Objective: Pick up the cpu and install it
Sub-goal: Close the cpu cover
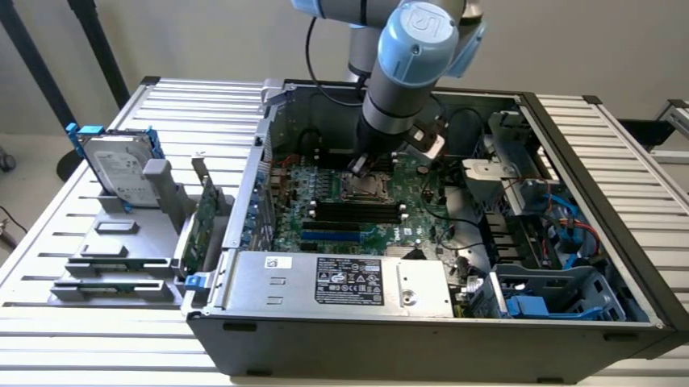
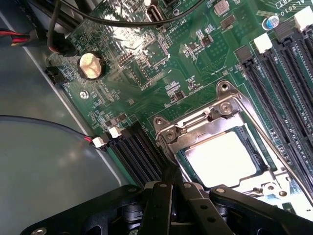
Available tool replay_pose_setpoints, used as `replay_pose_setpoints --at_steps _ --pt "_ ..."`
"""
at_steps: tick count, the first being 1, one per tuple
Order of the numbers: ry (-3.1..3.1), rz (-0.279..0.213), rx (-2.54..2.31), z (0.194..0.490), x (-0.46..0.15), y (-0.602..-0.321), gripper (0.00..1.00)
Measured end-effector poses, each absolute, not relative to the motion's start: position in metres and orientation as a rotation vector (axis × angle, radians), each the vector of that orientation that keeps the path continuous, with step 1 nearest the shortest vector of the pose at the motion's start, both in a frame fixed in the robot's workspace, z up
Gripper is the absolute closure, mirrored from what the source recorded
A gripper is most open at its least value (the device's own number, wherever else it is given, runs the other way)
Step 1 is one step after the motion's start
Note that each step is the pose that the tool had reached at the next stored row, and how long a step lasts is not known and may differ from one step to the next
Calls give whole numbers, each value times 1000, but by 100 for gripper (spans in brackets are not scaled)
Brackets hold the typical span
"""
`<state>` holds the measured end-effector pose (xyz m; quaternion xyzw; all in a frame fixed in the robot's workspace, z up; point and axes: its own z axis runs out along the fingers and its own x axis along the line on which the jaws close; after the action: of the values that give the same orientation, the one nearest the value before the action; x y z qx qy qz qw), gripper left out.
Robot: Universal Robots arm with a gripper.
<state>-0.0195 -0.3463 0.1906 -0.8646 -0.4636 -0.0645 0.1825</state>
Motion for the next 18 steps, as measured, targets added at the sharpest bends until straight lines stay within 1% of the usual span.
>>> replay_pose_setpoints --at_steps 18 --pt "-1299 -197 -2420 189 -10 -349 89"
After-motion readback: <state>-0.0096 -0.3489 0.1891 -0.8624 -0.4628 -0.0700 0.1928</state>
